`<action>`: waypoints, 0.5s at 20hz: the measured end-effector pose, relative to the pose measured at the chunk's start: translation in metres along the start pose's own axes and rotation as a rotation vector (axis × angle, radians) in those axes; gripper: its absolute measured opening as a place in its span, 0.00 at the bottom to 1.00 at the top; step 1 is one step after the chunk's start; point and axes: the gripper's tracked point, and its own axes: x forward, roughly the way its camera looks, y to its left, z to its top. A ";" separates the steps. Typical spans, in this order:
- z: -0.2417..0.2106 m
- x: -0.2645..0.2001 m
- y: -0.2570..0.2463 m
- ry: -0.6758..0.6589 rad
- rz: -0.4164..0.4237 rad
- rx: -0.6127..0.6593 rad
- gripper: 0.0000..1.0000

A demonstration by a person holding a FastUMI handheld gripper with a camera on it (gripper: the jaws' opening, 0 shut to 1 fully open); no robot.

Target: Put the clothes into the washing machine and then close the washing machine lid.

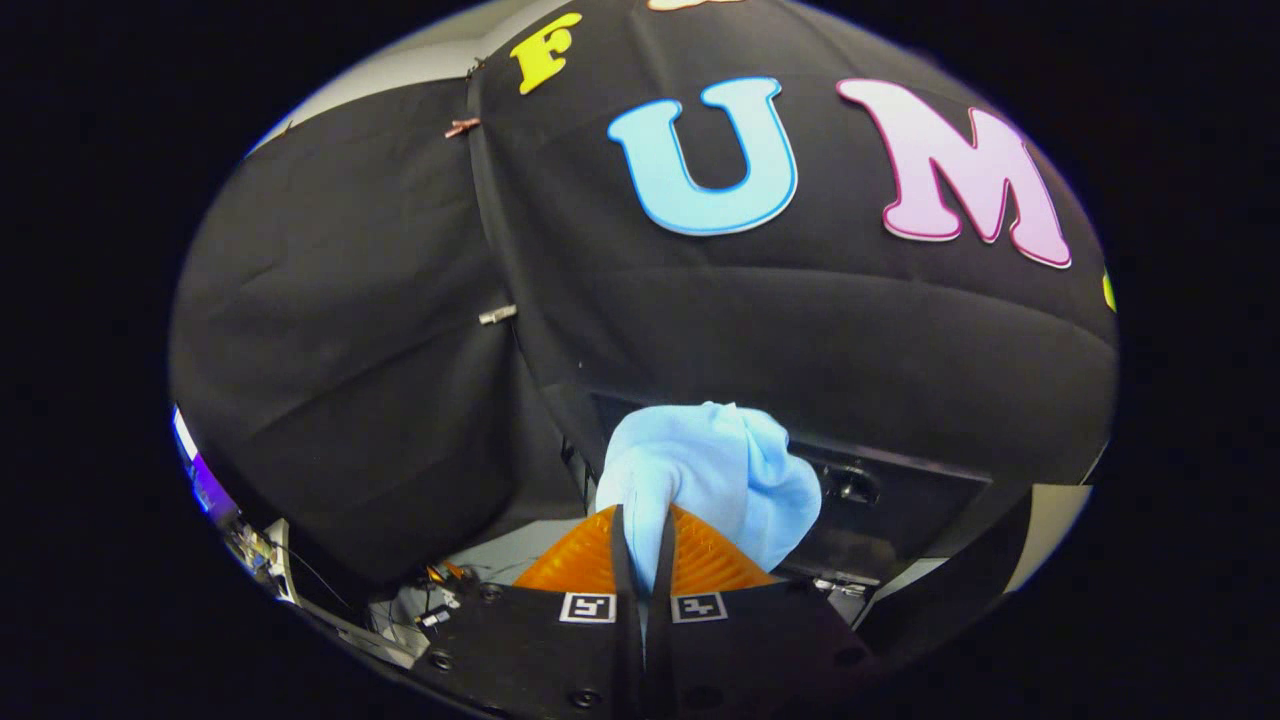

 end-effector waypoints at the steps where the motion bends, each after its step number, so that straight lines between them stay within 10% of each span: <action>1: -0.013 0.008 -0.001 0.040 0.007 -0.006 0.06; 6: -0.065 0.038 -0.013 0.190 -0.009 -0.027 0.06; 8: -0.070 0.034 -0.005 0.216 0.029 -0.003 0.19; 10: -0.060 0.032 0.000 0.180 0.053 0.011 0.54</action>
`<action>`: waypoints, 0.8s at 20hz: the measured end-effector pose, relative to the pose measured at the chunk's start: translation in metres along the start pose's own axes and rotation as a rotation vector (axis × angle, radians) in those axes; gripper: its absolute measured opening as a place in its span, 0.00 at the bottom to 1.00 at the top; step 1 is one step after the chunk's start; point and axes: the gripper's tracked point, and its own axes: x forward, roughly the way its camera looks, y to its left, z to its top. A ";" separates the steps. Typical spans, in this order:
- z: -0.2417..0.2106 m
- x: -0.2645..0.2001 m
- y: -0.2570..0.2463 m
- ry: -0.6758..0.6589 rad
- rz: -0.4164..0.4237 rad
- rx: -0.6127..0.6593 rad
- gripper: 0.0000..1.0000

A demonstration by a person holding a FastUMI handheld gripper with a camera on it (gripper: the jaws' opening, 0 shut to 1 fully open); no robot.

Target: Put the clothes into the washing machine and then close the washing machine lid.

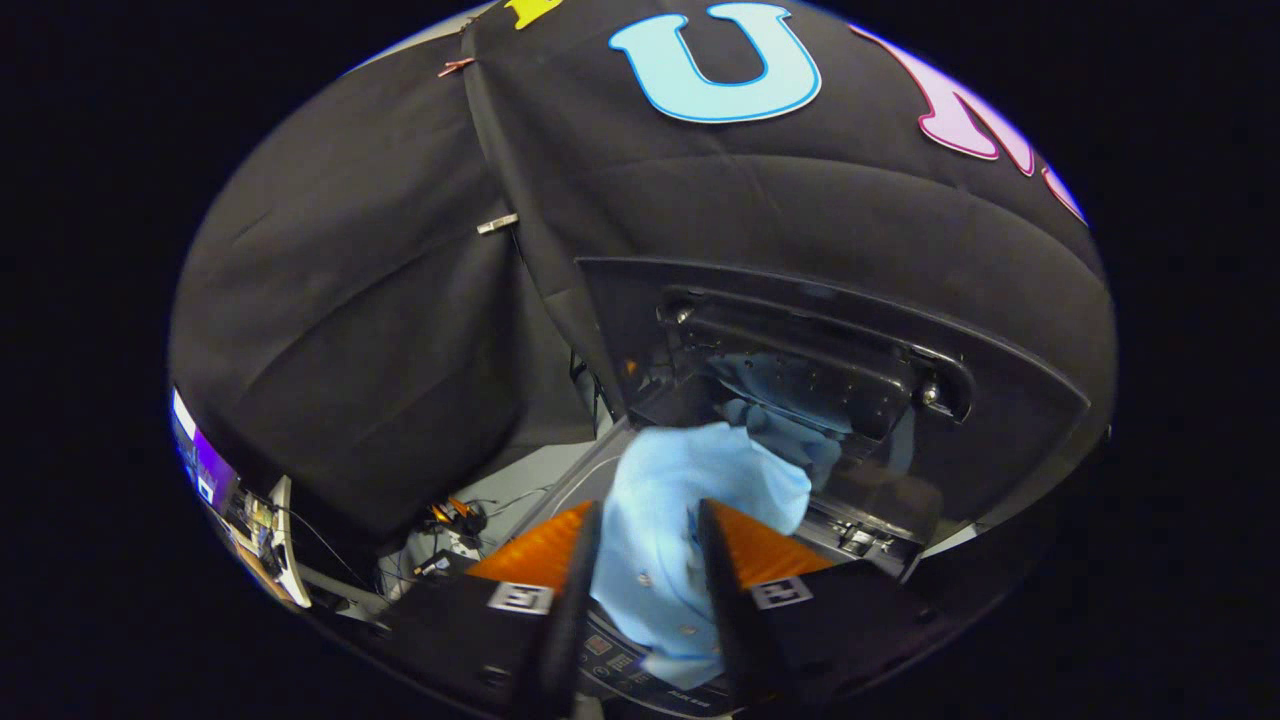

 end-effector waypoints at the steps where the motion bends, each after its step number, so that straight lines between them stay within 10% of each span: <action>1: 0.006 -0.003 0.000 -0.025 -0.003 -0.011 0.71; 4: 0.007 -0.006 0.008 -0.038 0.019 -0.045 0.98; 16: 0.119 -0.065 -0.002 -0.566 -0.052 -0.089 0.99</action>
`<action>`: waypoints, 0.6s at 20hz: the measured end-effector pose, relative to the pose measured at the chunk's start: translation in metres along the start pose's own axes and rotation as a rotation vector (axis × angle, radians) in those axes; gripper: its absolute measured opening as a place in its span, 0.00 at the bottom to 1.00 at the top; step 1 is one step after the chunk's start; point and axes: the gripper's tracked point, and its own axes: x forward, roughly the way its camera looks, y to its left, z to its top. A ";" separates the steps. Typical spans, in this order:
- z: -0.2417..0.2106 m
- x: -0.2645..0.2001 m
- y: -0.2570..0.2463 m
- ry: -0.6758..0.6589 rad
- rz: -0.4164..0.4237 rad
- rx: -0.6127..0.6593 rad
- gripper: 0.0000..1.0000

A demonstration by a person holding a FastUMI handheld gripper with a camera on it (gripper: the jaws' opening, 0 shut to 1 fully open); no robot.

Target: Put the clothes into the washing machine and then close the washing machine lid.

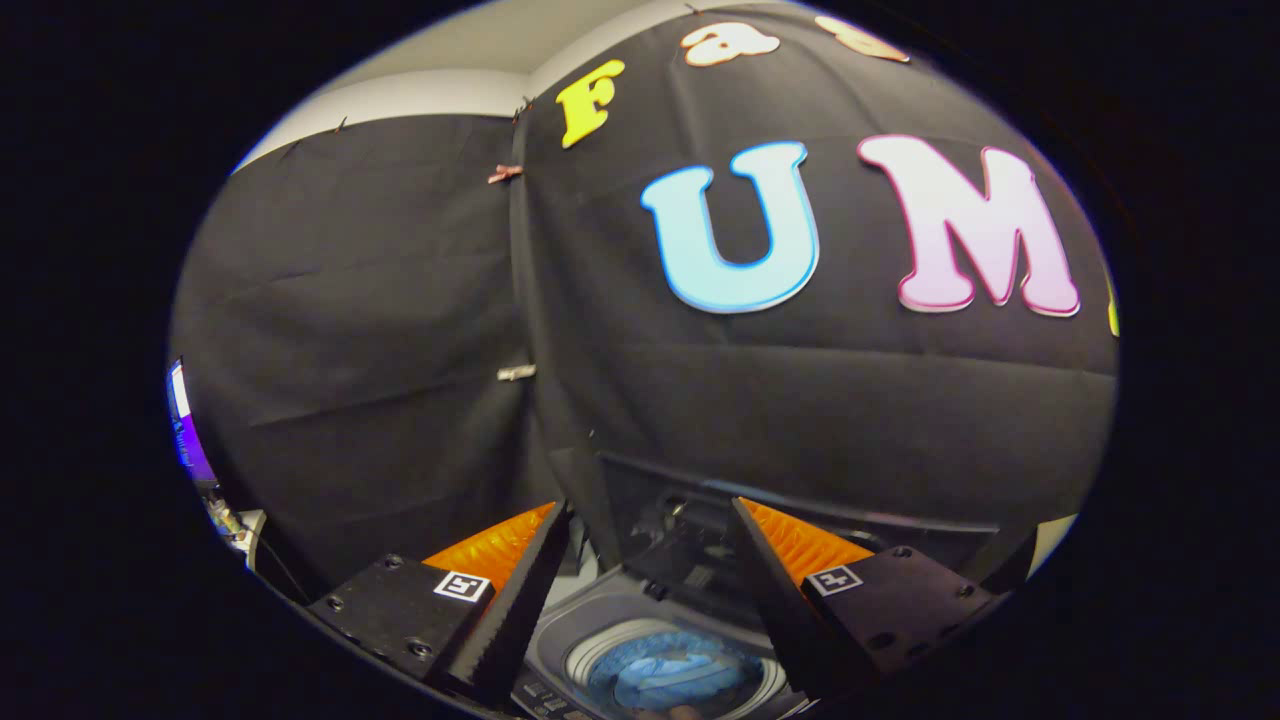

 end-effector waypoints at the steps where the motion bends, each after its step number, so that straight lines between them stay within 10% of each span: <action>1: 0.009 0.000 -0.006 -0.037 -0.026 -0.001 0.98; 12: 0.036 0.001 -0.103 -0.211 -0.430 0.054 0.98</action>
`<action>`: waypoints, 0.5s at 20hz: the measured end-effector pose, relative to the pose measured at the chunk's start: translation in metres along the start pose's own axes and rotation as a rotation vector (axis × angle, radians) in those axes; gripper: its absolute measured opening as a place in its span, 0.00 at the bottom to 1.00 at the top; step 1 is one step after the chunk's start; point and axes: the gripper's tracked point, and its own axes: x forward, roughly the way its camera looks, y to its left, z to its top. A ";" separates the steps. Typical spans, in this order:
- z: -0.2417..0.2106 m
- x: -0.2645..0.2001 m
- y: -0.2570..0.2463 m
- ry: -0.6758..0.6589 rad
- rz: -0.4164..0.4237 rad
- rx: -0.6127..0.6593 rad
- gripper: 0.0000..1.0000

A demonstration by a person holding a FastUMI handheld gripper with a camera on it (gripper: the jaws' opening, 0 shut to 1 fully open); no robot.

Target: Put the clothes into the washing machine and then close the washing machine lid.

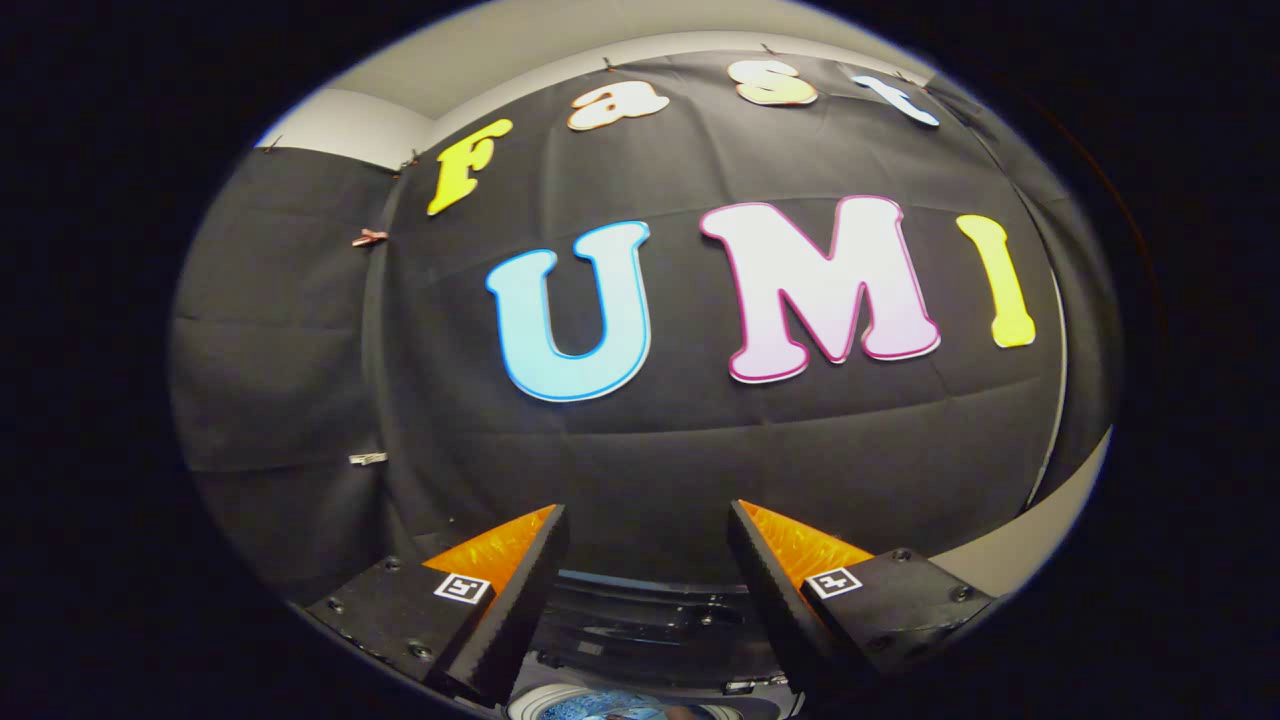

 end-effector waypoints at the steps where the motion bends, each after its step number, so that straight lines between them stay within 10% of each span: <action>1: -0.003 0.005 -0.006 0.013 -0.023 0.004 0.98; 10: -0.034 0.028 -0.047 0.151 -0.158 0.000 0.98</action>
